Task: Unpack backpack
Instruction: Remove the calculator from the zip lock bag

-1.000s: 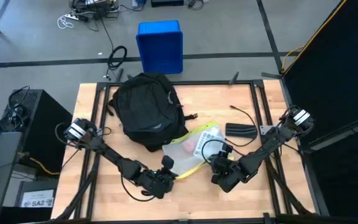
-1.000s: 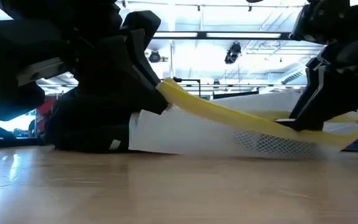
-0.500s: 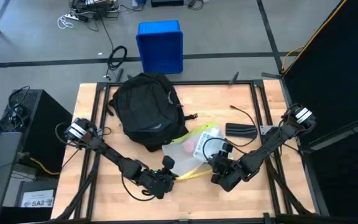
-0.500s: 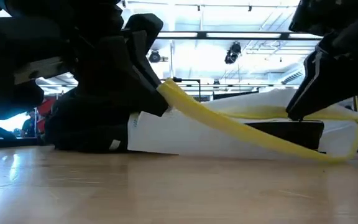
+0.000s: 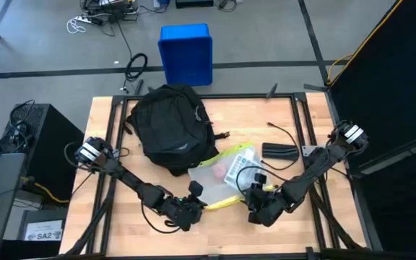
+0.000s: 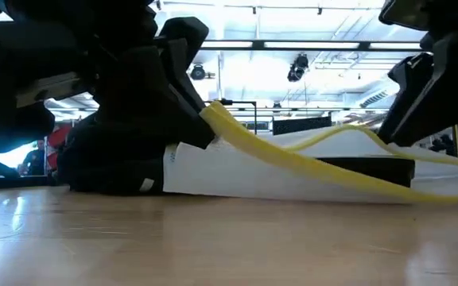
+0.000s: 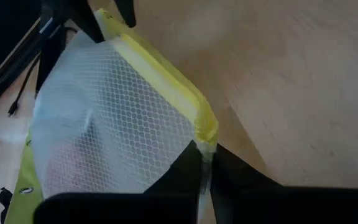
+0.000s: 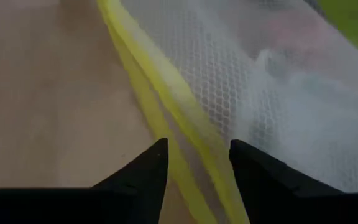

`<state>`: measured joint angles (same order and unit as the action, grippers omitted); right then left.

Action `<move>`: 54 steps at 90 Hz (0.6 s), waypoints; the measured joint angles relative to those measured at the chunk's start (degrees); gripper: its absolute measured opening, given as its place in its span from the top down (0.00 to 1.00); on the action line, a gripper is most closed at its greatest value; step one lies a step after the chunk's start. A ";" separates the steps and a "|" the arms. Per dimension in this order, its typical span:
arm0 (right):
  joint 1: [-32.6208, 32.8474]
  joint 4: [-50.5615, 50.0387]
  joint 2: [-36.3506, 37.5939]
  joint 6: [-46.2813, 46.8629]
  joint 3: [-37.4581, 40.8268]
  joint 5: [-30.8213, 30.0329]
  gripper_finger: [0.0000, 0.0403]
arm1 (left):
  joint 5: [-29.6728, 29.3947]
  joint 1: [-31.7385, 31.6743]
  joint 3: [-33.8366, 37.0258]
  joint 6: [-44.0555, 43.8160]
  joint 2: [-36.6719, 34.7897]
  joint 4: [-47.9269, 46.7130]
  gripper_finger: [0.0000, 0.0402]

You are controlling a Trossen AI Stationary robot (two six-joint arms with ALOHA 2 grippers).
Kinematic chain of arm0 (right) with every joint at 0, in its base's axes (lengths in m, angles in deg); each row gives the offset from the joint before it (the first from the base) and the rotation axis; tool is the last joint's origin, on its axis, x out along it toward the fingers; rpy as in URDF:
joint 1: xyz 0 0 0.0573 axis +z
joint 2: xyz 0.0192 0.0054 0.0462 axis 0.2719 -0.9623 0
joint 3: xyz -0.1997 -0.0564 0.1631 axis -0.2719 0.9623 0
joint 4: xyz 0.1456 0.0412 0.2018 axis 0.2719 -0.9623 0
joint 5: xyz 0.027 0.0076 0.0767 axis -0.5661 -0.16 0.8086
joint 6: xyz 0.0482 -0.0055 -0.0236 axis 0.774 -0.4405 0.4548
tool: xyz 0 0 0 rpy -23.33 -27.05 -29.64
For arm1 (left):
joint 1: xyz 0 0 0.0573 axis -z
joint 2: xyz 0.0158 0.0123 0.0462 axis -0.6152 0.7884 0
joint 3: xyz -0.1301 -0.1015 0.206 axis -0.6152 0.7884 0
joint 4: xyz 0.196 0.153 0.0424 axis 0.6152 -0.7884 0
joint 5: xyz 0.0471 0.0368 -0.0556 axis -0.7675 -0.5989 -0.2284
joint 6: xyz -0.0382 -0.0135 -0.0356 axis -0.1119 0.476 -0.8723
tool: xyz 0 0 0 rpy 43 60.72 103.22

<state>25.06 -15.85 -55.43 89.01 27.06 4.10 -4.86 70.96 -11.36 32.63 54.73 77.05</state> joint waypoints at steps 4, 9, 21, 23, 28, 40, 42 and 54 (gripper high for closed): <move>0.31 0.00 0.00 0.00 0.00 0.76 0.63 | 0.00 0.00 0.00 -0.02 0.00 0.00 1.00; 0.86 0.48 0.00 -0.06 0.02 1.82 0.64 | -0.02 0.00 0.00 0.00 0.00 0.00 1.00; 3.24 7.34 -0.02 -3.88 0.02 4.88 0.65 | -0.11 0.00 0.00 0.00 0.00 0.01 1.00; 3.51 8.39 -0.02 -4.39 0.00 5.39 0.65 | -0.15 0.00 0.00 -0.02 0.00 0.02 1.00; 4.12 9.49 -0.02 -4.65 0.00 6.00 0.66 | -0.17 0.00 0.00 -0.02 0.00 0.00 1.00; 3.56 7.94 -0.67 -2.97 0.00 5.83 0.67 | -0.22 -0.01 0.00 -0.02 0.00 0.28 1.00; 3.29 7.74 -1.01 -2.74 0.00 5.83 0.68 | -0.22 0.00 0.00 -0.02 0.00 0.42 1.00; 1.48 7.01 -4.46 -2.56 0.00 6.91 0.69 | -0.26 -0.02 0.00 -0.02 0.00 0.58 1.00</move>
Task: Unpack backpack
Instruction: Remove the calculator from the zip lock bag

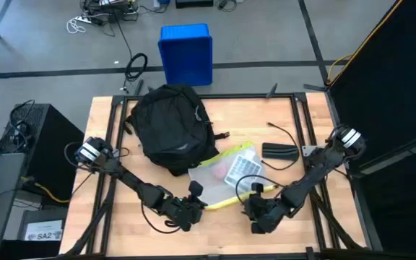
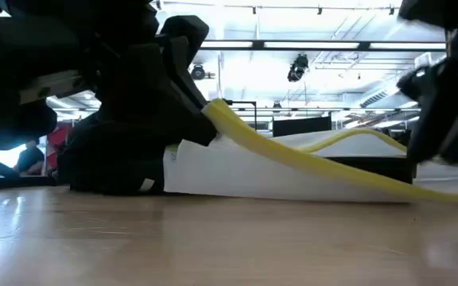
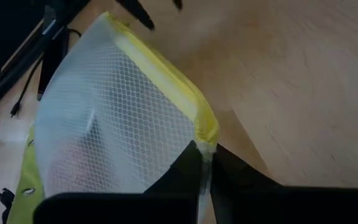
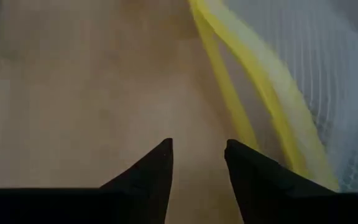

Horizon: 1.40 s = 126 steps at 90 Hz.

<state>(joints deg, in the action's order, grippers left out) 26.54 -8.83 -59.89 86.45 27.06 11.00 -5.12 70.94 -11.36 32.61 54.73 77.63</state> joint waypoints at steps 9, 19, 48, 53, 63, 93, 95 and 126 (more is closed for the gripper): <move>-1.28 -1.08 -1.62 0.07 0.02 0.01 0.69 | -0.02 0.00 0.00 0.00 0.00 -0.07 1.00; -2.09 -0.81 -1.33 0.04 0.00 -2.17 0.68 | -0.02 0.00 0.00 0.00 0.00 -0.10 1.00; -2.11 -2.53 1.51 -0.45 0.00 -12.59 0.67 | 0.00 0.00 0.00 -0.03 0.00 -0.16 1.00; -2.19 -2.94 1.62 -0.50 0.00 -14.36 0.67 | -0.02 0.00 0.00 -0.17 0.00 -0.16 1.00; -2.79 -4.69 1.68 -0.50 0.00 -15.33 0.67 | 0.00 0.00 0.00 -0.20 0.00 -0.19 1.00; -4.29 -6.88 1.68 0.37 0.00 -10.58 0.56 | 0.07 0.00 0.00 -0.13 0.00 -0.21 1.00; -4.30 -7.48 1.68 0.38 0.00 -10.52 0.55 | 0.07 0.00 0.00 -0.13 0.00 -0.21 1.00; -7.17 -16.42 1.68 2.56 -0.04 -11.42 0.57 | -0.13 -0.04 0.00 -0.11 0.00 -0.10 1.00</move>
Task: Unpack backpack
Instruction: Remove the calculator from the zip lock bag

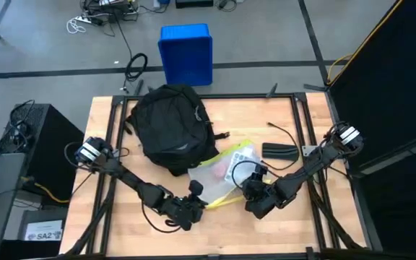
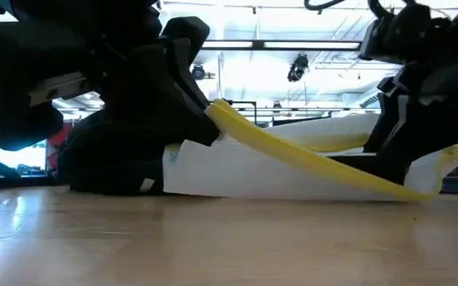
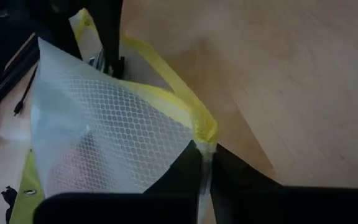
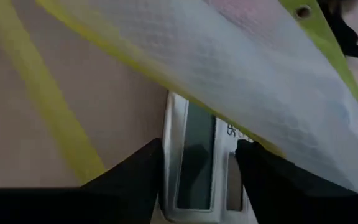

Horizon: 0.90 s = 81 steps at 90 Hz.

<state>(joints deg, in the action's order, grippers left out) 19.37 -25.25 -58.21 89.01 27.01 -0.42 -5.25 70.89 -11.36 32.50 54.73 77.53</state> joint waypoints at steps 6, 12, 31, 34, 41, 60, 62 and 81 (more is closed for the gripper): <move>-0.57 -0.10 0.00 -0.18 0.00 0.06 0.60 | 0.00 0.00 0.00 0.05 0.00 -0.01 1.00; -1.08 -0.14 0.00 -1.20 0.00 0.22 0.64 | 0.00 0.00 0.00 0.09 0.00 -0.04 1.00; -2.92 -0.96 -0.02 -2.22 0.00 0.77 0.85 | 0.00 0.00 0.00 0.09 0.00 0.00 1.00; -3.02 -1.41 -0.02 -2.59 -0.04 0.68 0.90 | -0.02 0.00 0.00 0.09 0.00 -0.02 1.00; -3.05 -2.71 -0.02 -3.70 -0.11 0.35 0.97 | -0.04 -0.02 0.00 0.09 0.00 -0.02 1.00; -2.73 -8.37 -0.07 -3.07 -3.94 1.74 0.99 | 0.43 -0.29 0.00 0.17 0.00 -0.11 1.00; -2.66 -9.39 -0.07 -3.03 -4.81 2.09 0.99 | 0.50 -0.36 0.00 0.11 0.00 -0.11 1.00; -1.07 -21.38 -0.09 -2.11 -14.00 7.48 1.00 | 0.81 -0.72 0.00 -0.09 0.00 -0.07 1.00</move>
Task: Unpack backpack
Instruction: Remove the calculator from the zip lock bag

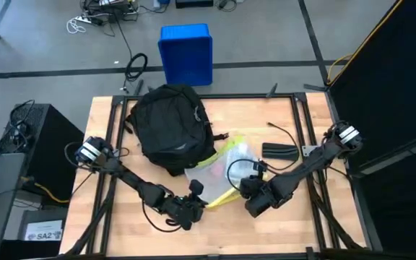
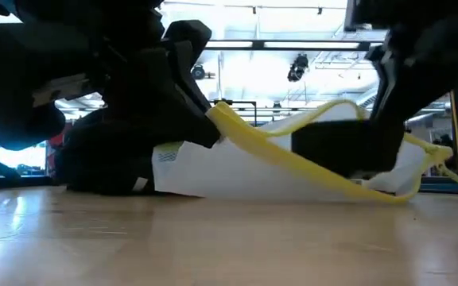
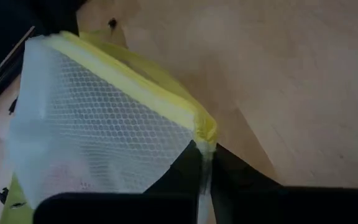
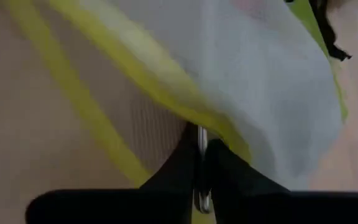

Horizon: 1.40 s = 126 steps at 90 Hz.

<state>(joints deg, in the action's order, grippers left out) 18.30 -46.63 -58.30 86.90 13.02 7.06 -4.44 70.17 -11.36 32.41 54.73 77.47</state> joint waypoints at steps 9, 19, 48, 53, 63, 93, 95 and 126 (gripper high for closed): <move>1.01 -4.86 0.00 0.95 -3.13 2.04 1.00 | -0.70 0.00 0.00 -0.04 0.00 0.00 1.00; 2.01 -9.25 0.00 1.58 -5.71 5.71 1.00 | -2.75 0.00 0.00 -0.07 0.00 -0.02 1.00; 6.59 -11.26 0.00 -3.25 -11.41 17.09 1.00 | -3.86 -0.07 0.00 -0.08 0.00 -0.36 1.00; 7.29 -11.99 0.00 -3.37 -12.56 18.38 1.00 | -3.89 -0.20 0.00 -0.09 0.00 -0.44 1.00; 8.33 -13.08 0.00 -3.36 -14.91 19.76 1.00 | -3.96 -0.35 0.00 -0.11 0.00 -0.46 1.00; 9.43 -18.64 0.25 -7.77 -25.40 16.15 1.00 | -3.96 -0.33 0.00 -0.85 0.00 -0.46 1.00; 9.42 -19.27 0.35 -8.01 -26.21 15.63 1.00 | -3.93 -0.33 0.00 -0.83 0.00 -0.46 1.00; 7.34 -24.49 0.59 -10.63 -32.91 9.79 1.00 | -3.39 -0.39 0.00 -0.66 0.00 -0.52 1.00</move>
<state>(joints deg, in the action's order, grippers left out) 25.64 -71.13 -57.71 76.27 -19.89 16.85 -7.83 69.78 -11.36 31.76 54.73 76.94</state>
